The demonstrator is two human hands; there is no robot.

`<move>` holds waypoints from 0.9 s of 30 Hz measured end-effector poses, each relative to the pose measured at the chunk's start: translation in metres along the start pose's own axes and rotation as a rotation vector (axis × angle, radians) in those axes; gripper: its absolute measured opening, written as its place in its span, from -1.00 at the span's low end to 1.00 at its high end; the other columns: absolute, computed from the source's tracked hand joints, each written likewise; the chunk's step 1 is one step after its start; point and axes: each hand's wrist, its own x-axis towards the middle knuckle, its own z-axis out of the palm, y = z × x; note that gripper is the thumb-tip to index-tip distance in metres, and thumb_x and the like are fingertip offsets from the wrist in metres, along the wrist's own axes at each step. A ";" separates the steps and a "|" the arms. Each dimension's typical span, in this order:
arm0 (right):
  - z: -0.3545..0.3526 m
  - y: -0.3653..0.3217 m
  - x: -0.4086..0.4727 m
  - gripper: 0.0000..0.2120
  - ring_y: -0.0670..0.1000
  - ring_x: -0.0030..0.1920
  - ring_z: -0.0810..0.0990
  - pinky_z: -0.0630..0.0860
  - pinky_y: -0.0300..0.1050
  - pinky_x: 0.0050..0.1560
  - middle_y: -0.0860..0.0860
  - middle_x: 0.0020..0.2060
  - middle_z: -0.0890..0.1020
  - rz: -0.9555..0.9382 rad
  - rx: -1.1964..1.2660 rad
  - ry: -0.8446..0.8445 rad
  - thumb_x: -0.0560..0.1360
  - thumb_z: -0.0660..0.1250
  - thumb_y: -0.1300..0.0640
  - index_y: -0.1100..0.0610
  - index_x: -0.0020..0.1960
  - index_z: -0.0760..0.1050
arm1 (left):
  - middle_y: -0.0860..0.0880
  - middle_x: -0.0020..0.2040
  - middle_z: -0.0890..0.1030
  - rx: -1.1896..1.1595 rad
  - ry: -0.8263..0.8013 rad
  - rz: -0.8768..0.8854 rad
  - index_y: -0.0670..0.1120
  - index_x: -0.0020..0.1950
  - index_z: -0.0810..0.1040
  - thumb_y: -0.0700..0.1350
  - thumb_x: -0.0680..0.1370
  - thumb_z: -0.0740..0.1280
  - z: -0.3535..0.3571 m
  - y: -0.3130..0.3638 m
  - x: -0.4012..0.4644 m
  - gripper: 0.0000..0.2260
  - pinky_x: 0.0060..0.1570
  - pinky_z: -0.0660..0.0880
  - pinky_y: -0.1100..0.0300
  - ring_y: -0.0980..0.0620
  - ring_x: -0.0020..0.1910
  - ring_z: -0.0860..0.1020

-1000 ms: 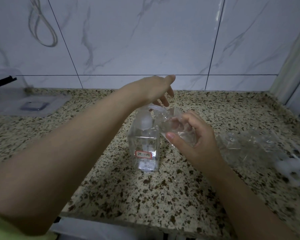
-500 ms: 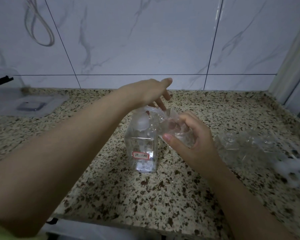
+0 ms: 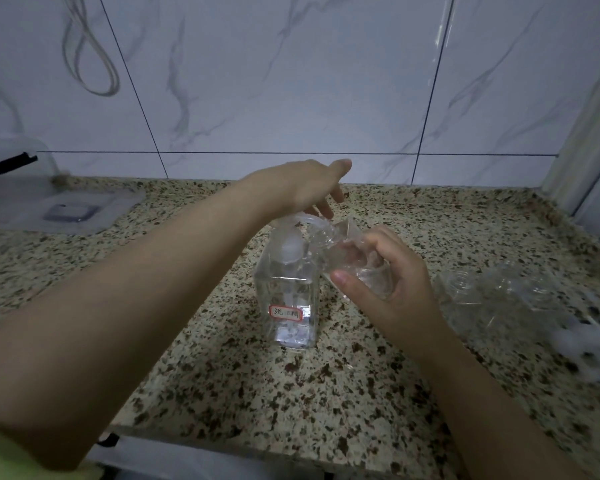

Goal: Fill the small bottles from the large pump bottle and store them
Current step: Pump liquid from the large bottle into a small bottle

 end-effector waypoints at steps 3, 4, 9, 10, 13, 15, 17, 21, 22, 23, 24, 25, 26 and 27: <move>0.000 0.001 0.000 -0.79 -0.03 -0.03 0.56 0.51 -0.16 0.02 -0.12 -0.07 0.57 0.001 -0.004 0.000 0.50 0.42 -0.05 0.01 0.07 0.55 | 0.02 0.01 0.70 -0.016 0.015 -0.011 -0.02 0.17 0.64 0.23 0.68 -0.11 0.001 0.000 -0.002 -0.42 0.11 0.41 0.03 0.04 0.04 0.62; 0.000 0.001 0.000 -0.80 -0.03 -0.02 0.56 0.53 -0.13 0.03 -0.15 -0.07 0.56 0.002 -0.003 -0.002 0.50 0.42 -0.05 -0.01 0.06 0.54 | 0.01 0.01 0.70 -0.014 0.018 -0.012 -0.03 0.17 0.64 0.23 0.68 -0.10 0.001 0.001 -0.003 -0.42 0.10 0.40 0.03 0.03 0.04 0.63; -0.001 0.000 -0.001 -0.78 -0.04 -0.05 0.56 0.55 -0.06 -0.01 -0.15 -0.09 0.57 0.003 -0.027 0.005 0.50 0.41 -0.06 0.01 0.08 0.55 | 0.00 -0.03 0.70 -0.025 0.065 0.009 -0.02 0.14 0.63 0.24 0.67 -0.10 0.004 0.002 -0.003 -0.43 0.25 0.43 -0.01 0.02 0.02 0.63; -0.001 0.000 -0.001 -0.78 -0.08 -0.07 0.54 0.52 -0.13 -0.03 -0.22 -0.11 0.54 -0.001 -0.032 0.004 0.50 0.41 -0.06 0.03 0.08 0.55 | 0.00 -0.03 0.70 -0.026 0.059 -0.001 -0.03 0.14 0.64 0.24 0.67 -0.10 0.004 0.001 -0.004 -0.42 0.27 0.41 -0.03 0.01 0.02 0.63; -0.001 0.000 0.000 -0.78 -0.13 -0.08 0.52 0.50 -0.18 -0.03 -0.29 -0.12 0.51 -0.001 -0.040 0.017 0.49 0.41 -0.06 0.02 0.08 0.56 | -0.01 -0.03 0.70 -0.009 0.076 0.000 -0.04 0.14 0.64 0.23 0.68 -0.09 0.004 0.002 -0.002 -0.42 0.26 0.43 -0.01 0.00 0.03 0.63; -0.001 -0.001 0.000 -0.81 -0.09 -0.06 0.54 0.54 -0.09 -0.01 -0.22 -0.10 0.54 0.017 -0.020 0.012 0.49 0.41 -0.05 -0.02 0.06 0.55 | -0.01 -0.02 0.70 -0.020 0.089 0.011 -0.03 0.14 0.64 0.23 0.68 -0.09 0.004 0.001 -0.002 -0.43 0.22 0.45 0.01 0.01 0.01 0.63; -0.001 0.000 -0.001 -0.78 -0.06 -0.06 0.54 0.55 -0.05 -0.01 -0.13 -0.10 0.55 0.024 -0.028 0.017 0.49 0.41 -0.06 0.05 0.05 0.56 | -0.01 -0.02 0.70 -0.003 0.066 -0.004 -0.02 0.12 0.65 0.25 0.67 -0.09 0.004 0.000 -0.003 -0.42 0.26 0.42 -0.02 -0.01 0.03 0.62; -0.002 -0.002 0.000 -0.80 -0.06 -0.01 0.58 0.56 -0.09 0.03 -0.11 -0.07 0.59 0.033 0.001 0.018 0.48 0.42 -0.04 -0.02 0.06 0.55 | 0.02 -0.02 0.69 0.034 0.041 -0.026 0.01 0.12 0.65 0.26 0.66 -0.10 0.003 -0.002 -0.001 -0.42 0.34 0.37 -0.09 -0.05 0.10 0.60; -0.001 -0.002 0.000 -0.80 -0.10 -0.03 0.57 0.54 -0.16 0.00 -0.16 -0.08 0.57 0.027 -0.007 0.013 0.48 0.42 -0.04 0.00 0.07 0.55 | 0.01 -0.02 0.69 0.043 0.035 -0.028 0.02 0.10 0.66 0.26 0.66 -0.10 0.003 0.000 -0.001 -0.42 0.34 0.37 -0.09 -0.05 0.10 0.60; -0.001 -0.001 -0.001 -0.79 -0.14 -0.05 0.54 0.49 -0.24 -0.02 -0.21 -0.10 0.54 0.024 -0.017 0.004 0.49 0.41 -0.04 0.02 0.07 0.55 | 0.00 -0.01 0.68 0.053 0.028 -0.032 0.02 0.08 0.66 0.27 0.66 -0.10 0.004 0.001 -0.001 -0.41 0.34 0.37 -0.10 -0.05 0.10 0.60; -0.001 -0.001 -0.001 -0.78 -0.17 -0.06 0.53 0.46 -0.29 -0.02 -0.22 -0.11 0.53 0.023 -0.019 -0.002 0.49 0.41 -0.04 0.04 0.06 0.55 | -0.01 -0.01 0.68 0.063 0.024 -0.033 0.02 0.07 0.66 0.27 0.66 -0.10 0.004 0.001 -0.001 -0.41 0.34 0.37 -0.10 -0.06 0.10 0.60; -0.001 0.000 0.000 -0.78 -0.16 -0.06 0.53 0.46 -0.29 -0.02 -0.20 -0.11 0.54 0.025 -0.016 -0.006 0.49 0.41 -0.04 0.05 0.07 0.56 | -0.01 -0.02 0.68 0.064 0.025 -0.030 0.01 0.08 0.66 0.26 0.66 -0.10 0.004 0.002 -0.001 -0.41 0.32 0.38 -0.08 -0.06 0.10 0.60; 0.000 0.000 0.000 -0.76 -0.12 -0.06 0.55 0.50 -0.24 -0.01 -0.17 -0.10 0.55 0.031 -0.009 -0.007 0.49 0.41 -0.04 0.08 0.07 0.57 | -0.01 -0.02 0.69 0.050 0.026 -0.026 0.00 0.10 0.66 0.26 0.67 -0.10 0.004 0.001 -0.001 -0.41 0.29 0.40 -0.05 -0.06 0.10 0.61; 0.000 0.000 0.000 -0.73 -0.10 -0.05 0.56 0.53 -0.19 0.00 -0.16 -0.09 0.56 0.034 -0.001 -0.005 0.49 0.41 -0.04 0.12 0.09 0.58 | -0.01 -0.03 0.69 0.029 0.026 -0.025 0.00 0.12 0.66 0.25 0.67 -0.10 0.004 0.001 -0.002 -0.41 0.25 0.41 -0.02 -0.05 0.09 0.61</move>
